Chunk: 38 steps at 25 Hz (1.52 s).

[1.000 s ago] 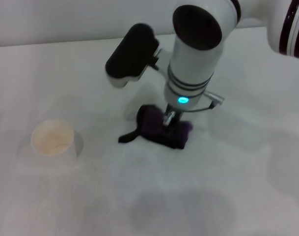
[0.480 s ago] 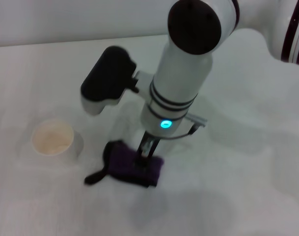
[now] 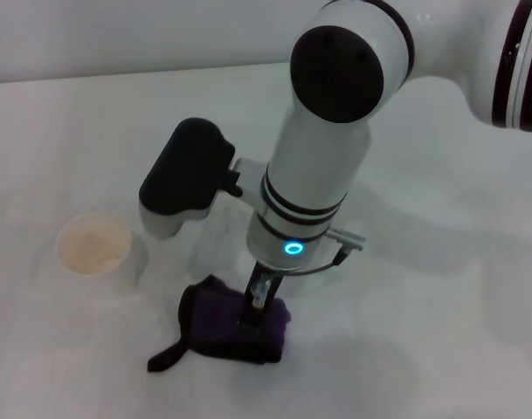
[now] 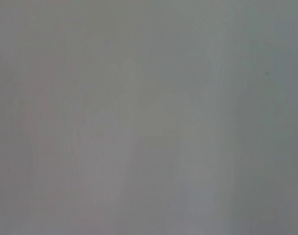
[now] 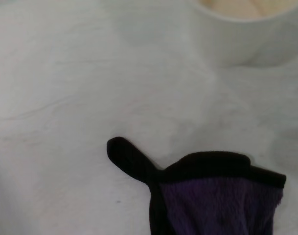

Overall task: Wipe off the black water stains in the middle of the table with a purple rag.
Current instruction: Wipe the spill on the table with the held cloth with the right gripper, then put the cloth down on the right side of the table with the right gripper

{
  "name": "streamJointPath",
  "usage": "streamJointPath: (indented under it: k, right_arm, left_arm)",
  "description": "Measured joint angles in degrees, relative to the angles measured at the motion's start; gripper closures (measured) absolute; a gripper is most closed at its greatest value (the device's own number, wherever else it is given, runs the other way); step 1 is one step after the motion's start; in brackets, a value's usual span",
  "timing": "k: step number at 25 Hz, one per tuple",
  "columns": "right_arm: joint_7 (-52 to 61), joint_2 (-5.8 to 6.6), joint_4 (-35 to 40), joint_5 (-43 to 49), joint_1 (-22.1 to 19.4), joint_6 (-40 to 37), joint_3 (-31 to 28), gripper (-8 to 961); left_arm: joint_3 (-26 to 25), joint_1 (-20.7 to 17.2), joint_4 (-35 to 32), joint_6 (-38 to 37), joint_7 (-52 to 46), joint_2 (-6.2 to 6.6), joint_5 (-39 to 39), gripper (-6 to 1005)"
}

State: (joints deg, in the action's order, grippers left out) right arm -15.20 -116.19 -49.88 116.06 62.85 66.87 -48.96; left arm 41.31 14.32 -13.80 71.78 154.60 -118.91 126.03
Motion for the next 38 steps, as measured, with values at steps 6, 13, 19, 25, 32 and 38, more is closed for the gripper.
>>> streamJointPath:
  k: [6,13,19,25,32,38]
  right_arm:
    - [2.75,0.08,0.55,7.88,-0.98,0.53,-5.04,827]
    - [2.53,0.48,-0.38,20.20,-5.15,6.57,-16.74,828]
    - [1.05,0.73,-0.77,29.10,-8.74,9.89,-25.64,828]
    - [-0.70,1.03,-0.82,38.09,-12.59,12.30,-34.69,828]
    - [-2.25,1.31,-0.79,46.11,-16.64,13.62,-44.44,828]
    - [-2.14,1.42,-0.79,47.99,-18.34,13.73,-46.93,828]
  left_arm:
    - [-0.03,-0.41,0.00,-0.12,0.00,0.00,0.00,123]
    - [-0.35,-0.74,0.00,-0.28,0.00,0.02,0.15,123]
    - [-0.36,-0.57,-0.17,-1.16,0.00,0.20,0.34,123]
    - [-0.35,0.37,-0.52,-2.47,0.00,0.21,0.20,123]
    - [-0.34,1.32,-0.70,-3.31,0.00,0.39,0.00,123]
    - [-0.10,1.97,-1.48,-4.56,0.00,0.44,0.00,123]
